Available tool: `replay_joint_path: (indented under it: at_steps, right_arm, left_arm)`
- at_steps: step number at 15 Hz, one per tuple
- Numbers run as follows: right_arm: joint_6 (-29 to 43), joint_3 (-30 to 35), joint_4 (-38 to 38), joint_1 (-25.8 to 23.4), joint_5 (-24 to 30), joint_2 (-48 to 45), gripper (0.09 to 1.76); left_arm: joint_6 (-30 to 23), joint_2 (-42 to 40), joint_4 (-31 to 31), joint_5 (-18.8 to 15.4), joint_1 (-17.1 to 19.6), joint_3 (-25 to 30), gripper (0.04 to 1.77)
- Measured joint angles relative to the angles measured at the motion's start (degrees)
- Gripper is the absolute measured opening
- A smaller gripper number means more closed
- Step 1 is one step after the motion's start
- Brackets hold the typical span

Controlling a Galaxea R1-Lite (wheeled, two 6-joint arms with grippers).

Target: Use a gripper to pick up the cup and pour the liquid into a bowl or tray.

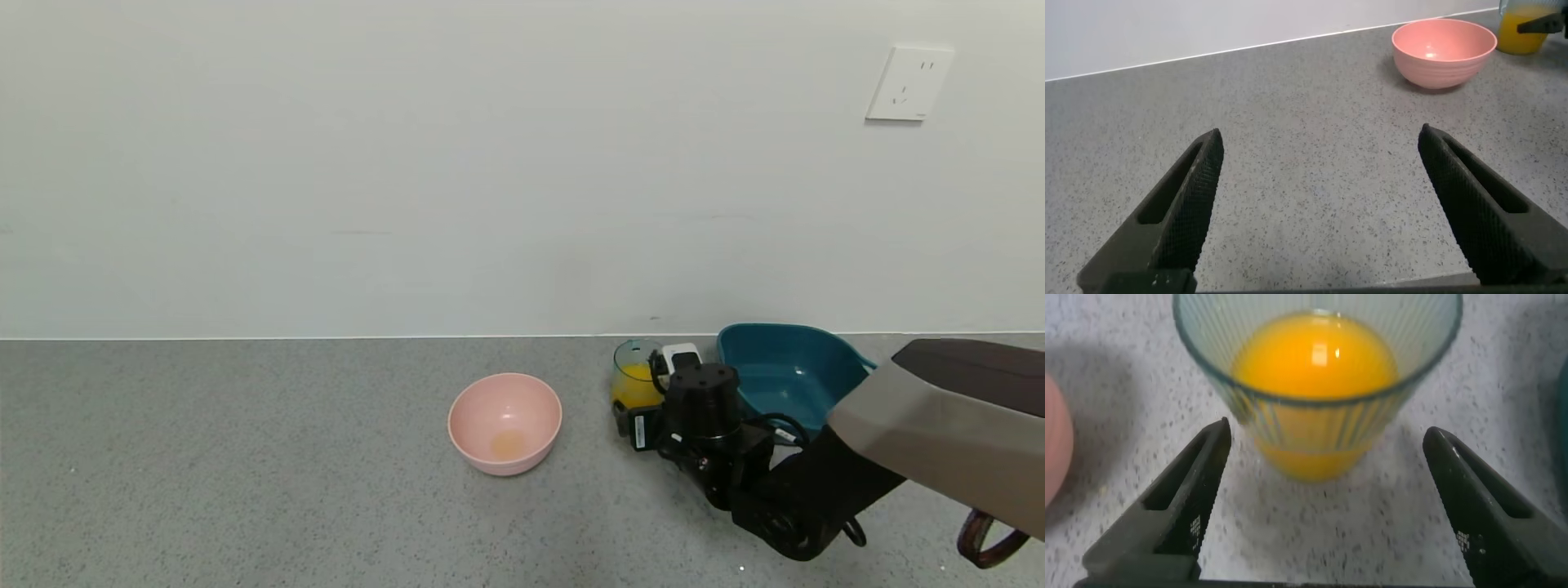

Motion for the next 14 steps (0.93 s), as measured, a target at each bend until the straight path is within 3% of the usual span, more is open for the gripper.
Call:
replay_joint_path:
  at_steps: [9,14]
  right_arm:
    - [-0.6,-3.2,-10.9,-0.2,-1.6,7.1,1.71]
    - [-0.7,-4.7,-13.2,-0.2,-1.5,9.6,1.71]
  left_arm:
    - [0.0,0.0,0.0,0.0,0.0,0.0,1.72]
    - [0.0,0.0,0.0,0.0,0.0,0.0,1.72]
